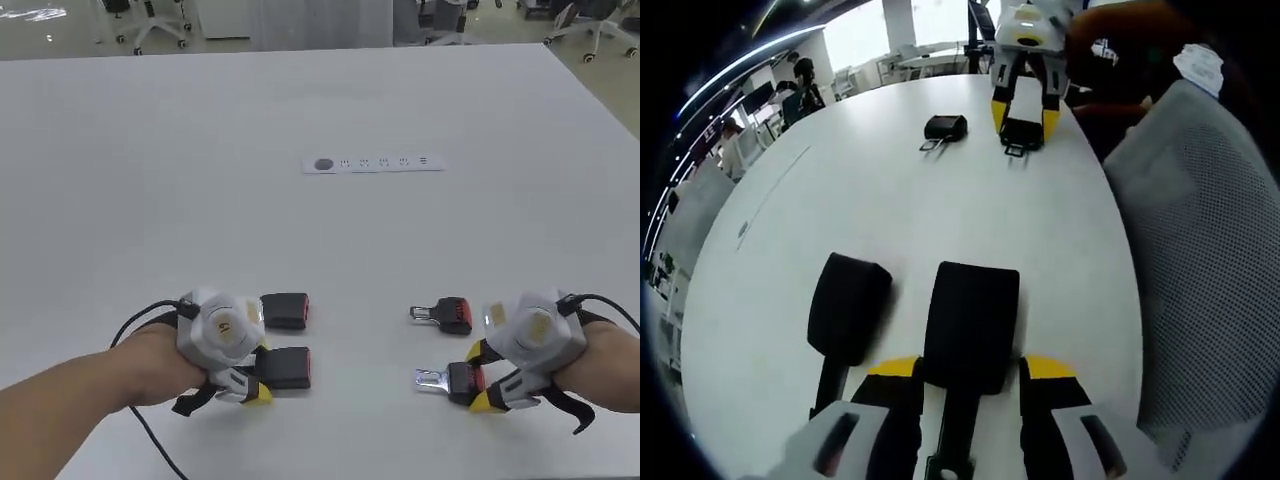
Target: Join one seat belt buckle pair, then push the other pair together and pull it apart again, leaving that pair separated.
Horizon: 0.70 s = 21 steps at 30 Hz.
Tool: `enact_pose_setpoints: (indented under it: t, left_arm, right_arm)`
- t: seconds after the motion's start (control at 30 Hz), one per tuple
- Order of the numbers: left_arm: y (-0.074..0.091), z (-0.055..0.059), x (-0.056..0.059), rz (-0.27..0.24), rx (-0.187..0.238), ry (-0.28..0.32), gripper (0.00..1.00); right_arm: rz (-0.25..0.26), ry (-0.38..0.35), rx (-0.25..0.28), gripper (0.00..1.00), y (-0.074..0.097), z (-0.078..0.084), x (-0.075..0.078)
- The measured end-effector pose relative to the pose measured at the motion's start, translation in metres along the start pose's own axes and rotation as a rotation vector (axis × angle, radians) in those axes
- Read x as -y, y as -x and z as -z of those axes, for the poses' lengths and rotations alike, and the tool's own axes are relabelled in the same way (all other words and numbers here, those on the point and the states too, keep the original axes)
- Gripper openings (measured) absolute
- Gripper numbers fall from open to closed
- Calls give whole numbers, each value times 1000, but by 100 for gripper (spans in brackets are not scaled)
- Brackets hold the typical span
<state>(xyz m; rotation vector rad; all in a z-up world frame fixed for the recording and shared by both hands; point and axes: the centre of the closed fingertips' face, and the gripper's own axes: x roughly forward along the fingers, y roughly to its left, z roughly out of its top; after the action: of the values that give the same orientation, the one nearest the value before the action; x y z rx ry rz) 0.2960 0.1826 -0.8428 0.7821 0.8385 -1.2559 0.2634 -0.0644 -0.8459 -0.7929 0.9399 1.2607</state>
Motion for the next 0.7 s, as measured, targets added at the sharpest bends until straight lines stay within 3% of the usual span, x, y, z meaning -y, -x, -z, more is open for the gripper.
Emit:
enact_pose_setpoints:
  t: [0.07, 0.3, 0.47, 0.7]
  left_arm:
    - [-1, 0, -1, 14, -10, 5, 35]
    - [-2, -3, 3, 63, -61, -127, 33]
    - [-2, -3, 4, 71, -83, -140, 32]
    - [-1, -2, 3, 70, -51, -123, 32]
  right_arm:
    - [-10, 12, -2, 34, -1, 0, -1]
    - [-23, 31, -3, 34, -1, 0, 0]
    - [-24, 42, -6, 34, -1, -2, 1]
    - [-20, 22, 4, 34, -4, -10, 4]
